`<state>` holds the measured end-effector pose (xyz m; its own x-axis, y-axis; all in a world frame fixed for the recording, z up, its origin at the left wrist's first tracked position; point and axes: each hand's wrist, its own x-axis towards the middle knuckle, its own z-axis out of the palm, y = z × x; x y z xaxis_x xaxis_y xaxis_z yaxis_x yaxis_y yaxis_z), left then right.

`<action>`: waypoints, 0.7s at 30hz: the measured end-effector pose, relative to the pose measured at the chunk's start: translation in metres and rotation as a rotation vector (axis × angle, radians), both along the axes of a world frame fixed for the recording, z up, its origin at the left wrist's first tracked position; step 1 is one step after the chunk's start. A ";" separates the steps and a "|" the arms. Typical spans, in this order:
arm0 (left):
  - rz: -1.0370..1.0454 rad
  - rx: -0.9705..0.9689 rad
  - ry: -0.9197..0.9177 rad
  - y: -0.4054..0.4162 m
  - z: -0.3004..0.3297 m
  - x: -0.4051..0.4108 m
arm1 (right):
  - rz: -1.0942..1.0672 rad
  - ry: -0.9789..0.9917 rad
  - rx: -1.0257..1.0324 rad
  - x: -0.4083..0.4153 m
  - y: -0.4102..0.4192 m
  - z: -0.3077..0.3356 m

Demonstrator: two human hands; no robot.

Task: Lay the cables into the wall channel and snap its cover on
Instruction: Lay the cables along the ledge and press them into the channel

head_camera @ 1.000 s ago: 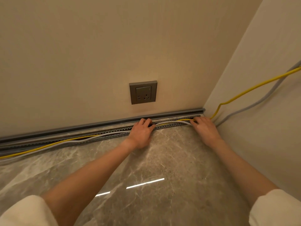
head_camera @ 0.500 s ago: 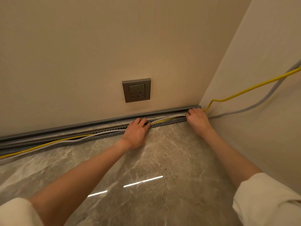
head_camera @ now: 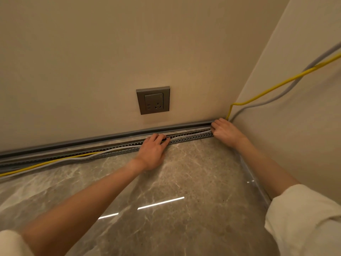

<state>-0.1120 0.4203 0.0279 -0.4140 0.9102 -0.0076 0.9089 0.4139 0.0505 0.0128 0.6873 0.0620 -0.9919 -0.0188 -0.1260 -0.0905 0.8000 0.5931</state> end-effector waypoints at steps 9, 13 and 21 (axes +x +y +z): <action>0.002 0.006 0.009 0.000 -0.001 0.004 | -0.367 0.136 -0.288 0.030 -0.029 -0.025; 0.007 -0.004 0.026 -0.001 -0.002 0.005 | -0.476 0.312 -0.463 0.043 -0.038 -0.045; 0.023 -0.021 0.019 0.000 -0.001 0.009 | -0.488 0.407 -0.432 0.044 -0.045 -0.049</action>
